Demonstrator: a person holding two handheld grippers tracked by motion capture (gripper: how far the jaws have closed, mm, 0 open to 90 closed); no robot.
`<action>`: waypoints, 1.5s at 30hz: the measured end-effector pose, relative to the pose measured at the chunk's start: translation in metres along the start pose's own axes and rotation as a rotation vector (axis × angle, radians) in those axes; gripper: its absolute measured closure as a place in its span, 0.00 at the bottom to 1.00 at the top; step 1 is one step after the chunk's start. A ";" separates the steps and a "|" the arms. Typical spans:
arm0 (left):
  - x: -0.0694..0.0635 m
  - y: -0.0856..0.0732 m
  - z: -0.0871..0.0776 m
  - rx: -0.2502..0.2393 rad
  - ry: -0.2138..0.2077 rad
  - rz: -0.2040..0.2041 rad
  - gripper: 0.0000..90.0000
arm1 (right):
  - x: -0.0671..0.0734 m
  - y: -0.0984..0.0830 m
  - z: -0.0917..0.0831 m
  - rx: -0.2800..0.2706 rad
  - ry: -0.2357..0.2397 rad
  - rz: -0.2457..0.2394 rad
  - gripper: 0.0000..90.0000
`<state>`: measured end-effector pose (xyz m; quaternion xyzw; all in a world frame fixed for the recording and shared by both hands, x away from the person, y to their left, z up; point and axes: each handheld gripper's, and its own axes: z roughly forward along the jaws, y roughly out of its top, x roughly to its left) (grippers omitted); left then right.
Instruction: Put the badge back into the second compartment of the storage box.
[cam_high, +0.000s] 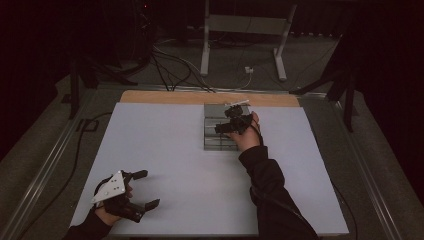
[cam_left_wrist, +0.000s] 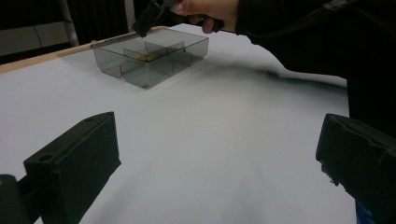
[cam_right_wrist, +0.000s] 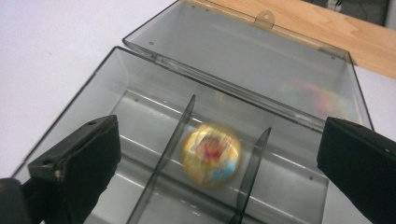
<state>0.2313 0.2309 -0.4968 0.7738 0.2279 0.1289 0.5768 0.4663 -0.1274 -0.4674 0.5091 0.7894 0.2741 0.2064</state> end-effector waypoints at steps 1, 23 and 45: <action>0.000 0.000 0.000 0.001 0.000 -0.001 0.00 | 0.000 0.000 -0.001 0.001 0.009 0.001 0.00; -0.001 -0.001 -0.003 0.002 0.011 -0.004 0.00 | -0.002 -0.007 -0.030 0.003 0.092 0.035 0.00; -0.002 -0.002 -0.005 0.002 0.021 -0.004 0.00 | -0.014 -0.044 -0.073 -0.010 0.163 -0.015 0.00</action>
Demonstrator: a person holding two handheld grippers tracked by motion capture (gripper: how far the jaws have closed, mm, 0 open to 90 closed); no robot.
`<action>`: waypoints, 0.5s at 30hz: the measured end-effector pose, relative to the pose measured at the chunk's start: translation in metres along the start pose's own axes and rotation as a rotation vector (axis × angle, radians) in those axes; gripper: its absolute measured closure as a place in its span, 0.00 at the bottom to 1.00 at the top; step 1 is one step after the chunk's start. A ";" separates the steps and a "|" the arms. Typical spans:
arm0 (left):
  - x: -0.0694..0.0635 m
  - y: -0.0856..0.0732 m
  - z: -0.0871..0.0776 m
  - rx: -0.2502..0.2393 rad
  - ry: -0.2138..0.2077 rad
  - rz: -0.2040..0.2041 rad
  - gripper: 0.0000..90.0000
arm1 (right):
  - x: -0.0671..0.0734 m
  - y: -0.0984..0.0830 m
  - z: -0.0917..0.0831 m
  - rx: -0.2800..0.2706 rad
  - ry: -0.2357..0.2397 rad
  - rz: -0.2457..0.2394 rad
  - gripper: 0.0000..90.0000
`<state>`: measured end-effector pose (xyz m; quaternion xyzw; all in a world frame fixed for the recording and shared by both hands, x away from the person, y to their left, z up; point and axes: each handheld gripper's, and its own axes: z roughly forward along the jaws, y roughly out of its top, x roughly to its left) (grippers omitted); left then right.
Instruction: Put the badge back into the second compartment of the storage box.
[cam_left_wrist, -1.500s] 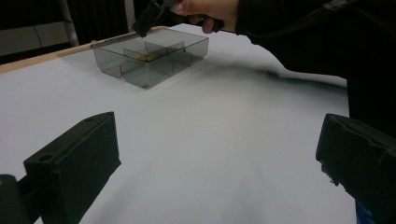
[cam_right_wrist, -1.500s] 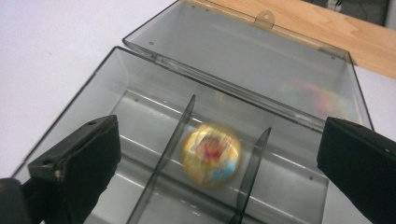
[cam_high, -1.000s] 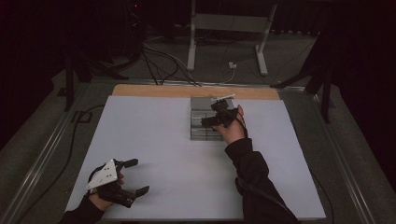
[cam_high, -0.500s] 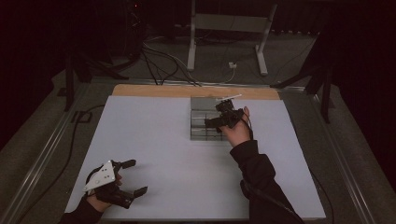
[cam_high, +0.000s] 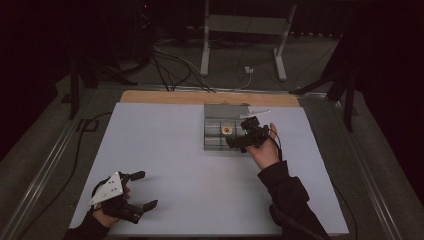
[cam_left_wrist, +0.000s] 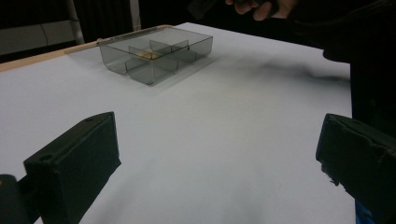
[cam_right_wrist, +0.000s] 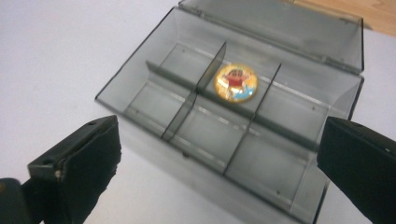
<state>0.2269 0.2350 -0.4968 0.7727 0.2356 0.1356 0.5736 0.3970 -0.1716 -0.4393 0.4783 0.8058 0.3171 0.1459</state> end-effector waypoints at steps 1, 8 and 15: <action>0.000 0.000 0.000 0.002 0.000 0.000 0.00 | 0.000 -0.003 -0.002 0.000 0.009 0.001 0.00; 0.000 0.000 0.000 0.004 -0.001 0.002 0.00 | 0.000 -0.027 -0.016 -0.016 0.025 -0.014 0.00; 0.000 0.000 0.000 0.002 0.000 0.002 0.00 | -0.002 -0.051 -0.029 -0.025 0.039 -0.018 0.00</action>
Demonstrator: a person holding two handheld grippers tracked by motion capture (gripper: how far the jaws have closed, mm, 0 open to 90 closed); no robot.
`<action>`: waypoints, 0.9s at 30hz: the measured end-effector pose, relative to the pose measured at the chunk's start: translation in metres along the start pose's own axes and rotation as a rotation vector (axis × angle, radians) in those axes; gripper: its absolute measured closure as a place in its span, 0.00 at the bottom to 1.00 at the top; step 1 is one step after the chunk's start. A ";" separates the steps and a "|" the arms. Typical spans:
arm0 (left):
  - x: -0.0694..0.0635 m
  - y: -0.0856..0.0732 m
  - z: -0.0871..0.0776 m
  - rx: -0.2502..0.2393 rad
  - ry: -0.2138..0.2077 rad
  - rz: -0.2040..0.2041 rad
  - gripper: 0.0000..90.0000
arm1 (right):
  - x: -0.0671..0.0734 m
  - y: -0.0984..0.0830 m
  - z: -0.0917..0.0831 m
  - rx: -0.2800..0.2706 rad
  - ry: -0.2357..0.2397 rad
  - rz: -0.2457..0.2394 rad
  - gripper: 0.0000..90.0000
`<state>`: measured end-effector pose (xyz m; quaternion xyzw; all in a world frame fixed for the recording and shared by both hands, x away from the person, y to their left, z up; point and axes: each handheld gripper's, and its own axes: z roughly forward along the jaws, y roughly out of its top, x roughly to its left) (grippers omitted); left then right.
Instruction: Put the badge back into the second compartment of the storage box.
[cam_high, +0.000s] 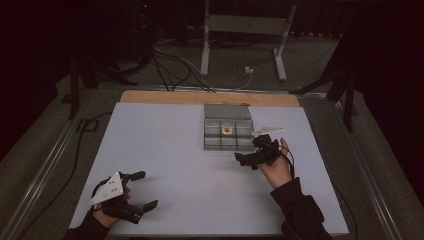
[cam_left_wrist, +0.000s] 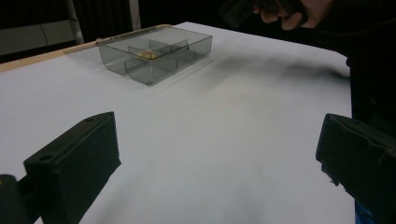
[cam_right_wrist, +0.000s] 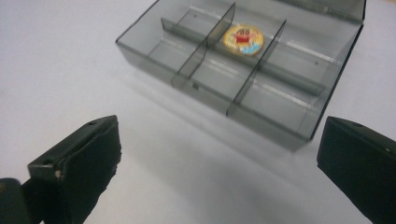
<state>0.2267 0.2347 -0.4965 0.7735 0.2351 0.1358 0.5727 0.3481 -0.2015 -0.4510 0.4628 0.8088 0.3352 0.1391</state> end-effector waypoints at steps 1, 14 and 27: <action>0.000 0.000 0.000 -0.001 -0.001 -0.001 0.00 | 0.000 -0.003 -0.001 -0.001 0.003 -0.002 0.00; 0.000 0.000 0.000 0.002 -0.002 0.002 0.00 | -0.001 -0.045 -0.015 -0.006 -0.004 0.000 0.00; -0.001 0.000 0.001 0.005 -0.005 0.004 0.00 | -0.010 -0.086 -0.027 -0.026 -0.027 -0.001 0.00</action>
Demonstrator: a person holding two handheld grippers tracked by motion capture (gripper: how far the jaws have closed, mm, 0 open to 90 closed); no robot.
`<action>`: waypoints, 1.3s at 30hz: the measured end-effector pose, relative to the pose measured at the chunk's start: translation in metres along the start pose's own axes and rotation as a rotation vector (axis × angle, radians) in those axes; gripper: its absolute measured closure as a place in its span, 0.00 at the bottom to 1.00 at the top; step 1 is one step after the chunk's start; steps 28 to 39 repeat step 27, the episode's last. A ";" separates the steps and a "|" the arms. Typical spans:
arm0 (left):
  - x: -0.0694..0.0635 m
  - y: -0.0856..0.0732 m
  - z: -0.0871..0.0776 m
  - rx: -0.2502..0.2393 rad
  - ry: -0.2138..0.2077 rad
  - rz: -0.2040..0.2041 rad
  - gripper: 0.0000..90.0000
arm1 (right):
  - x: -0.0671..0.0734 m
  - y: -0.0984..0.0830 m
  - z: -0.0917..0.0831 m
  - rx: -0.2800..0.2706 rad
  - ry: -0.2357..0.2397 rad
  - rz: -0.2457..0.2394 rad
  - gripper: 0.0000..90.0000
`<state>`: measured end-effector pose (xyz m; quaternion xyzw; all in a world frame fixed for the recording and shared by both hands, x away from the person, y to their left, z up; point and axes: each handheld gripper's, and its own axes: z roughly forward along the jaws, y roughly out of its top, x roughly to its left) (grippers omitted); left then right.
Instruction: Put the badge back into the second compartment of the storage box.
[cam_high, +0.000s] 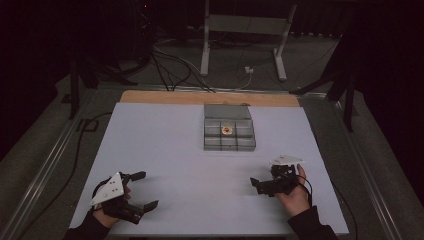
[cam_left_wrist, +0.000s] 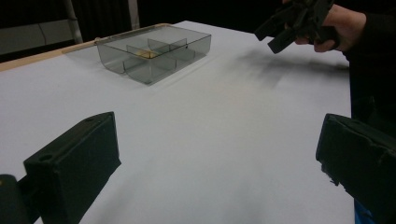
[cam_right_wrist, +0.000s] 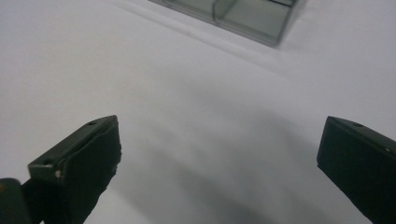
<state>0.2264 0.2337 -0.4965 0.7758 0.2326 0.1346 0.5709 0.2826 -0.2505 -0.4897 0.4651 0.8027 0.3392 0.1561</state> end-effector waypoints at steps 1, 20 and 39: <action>0.000 0.000 0.000 0.000 0.001 0.001 0.00 | 0.000 -0.003 -0.002 -0.016 -0.011 -0.001 0.00; -0.001 -0.001 0.001 0.006 -0.010 0.005 0.00 | -0.006 -0.030 -0.008 -0.037 0.063 0.022 0.00; -0.001 0.000 0.000 0.006 -0.009 0.006 0.00 | -0.004 -0.029 -0.007 -0.035 0.072 0.021 0.00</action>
